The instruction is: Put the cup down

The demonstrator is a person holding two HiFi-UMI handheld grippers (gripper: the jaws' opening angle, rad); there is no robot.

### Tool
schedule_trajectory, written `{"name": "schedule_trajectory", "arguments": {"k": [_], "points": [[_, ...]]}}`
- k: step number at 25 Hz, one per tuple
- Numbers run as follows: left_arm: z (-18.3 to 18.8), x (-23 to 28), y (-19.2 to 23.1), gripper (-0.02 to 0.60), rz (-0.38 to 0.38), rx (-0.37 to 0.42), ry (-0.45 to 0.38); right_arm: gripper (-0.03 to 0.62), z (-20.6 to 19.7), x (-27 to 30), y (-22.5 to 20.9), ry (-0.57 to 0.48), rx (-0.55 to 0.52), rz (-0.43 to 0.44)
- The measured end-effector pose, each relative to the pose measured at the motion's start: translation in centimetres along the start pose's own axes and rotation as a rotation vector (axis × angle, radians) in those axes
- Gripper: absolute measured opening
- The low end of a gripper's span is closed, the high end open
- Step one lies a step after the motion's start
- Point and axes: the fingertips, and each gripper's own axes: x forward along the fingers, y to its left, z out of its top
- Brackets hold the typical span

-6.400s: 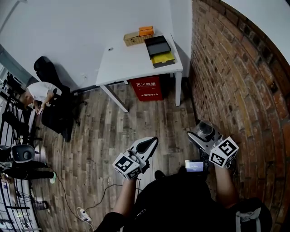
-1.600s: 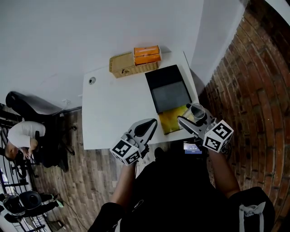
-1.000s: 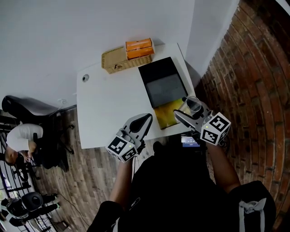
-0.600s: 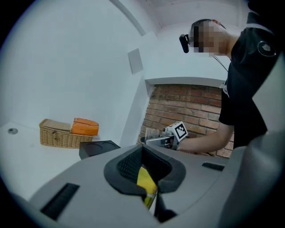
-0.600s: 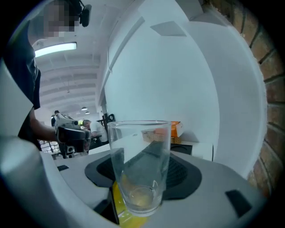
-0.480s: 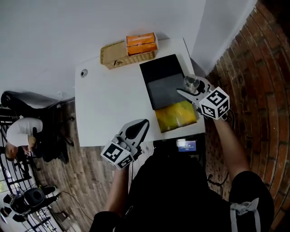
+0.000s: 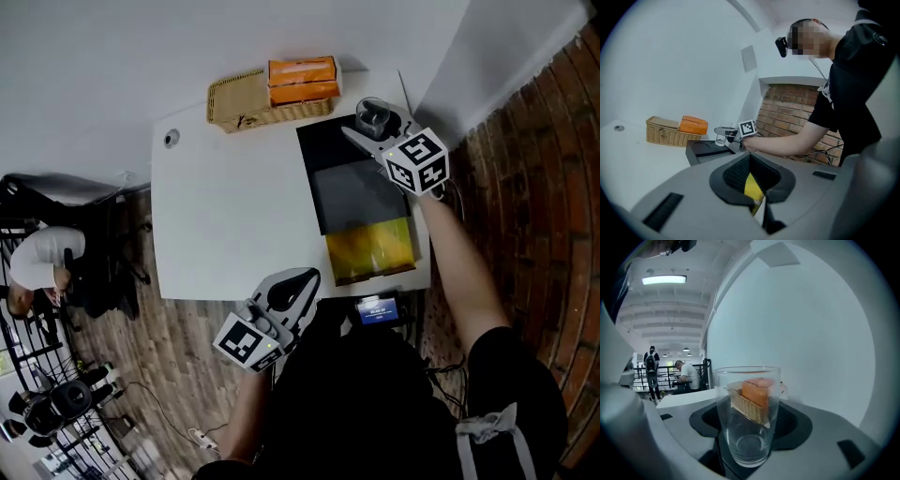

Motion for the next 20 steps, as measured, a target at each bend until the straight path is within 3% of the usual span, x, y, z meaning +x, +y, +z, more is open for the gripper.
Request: {"name": "schedule_trajectory", "arguments": {"k": [12, 20], "points": [[-0.6, 0.5, 0.8, 0.009, 0.041, -0.032, 0.004, 0.282, -1.4, 1.6, -0.5, -0.046, -0.058, 0.003], [-0.3, 0.7, -0.4, 0.008, 0.036, -0.014, -0.009, 0.284, -1.7, 1.4, -0.4, -0.047, -0.022, 0.004]]}}
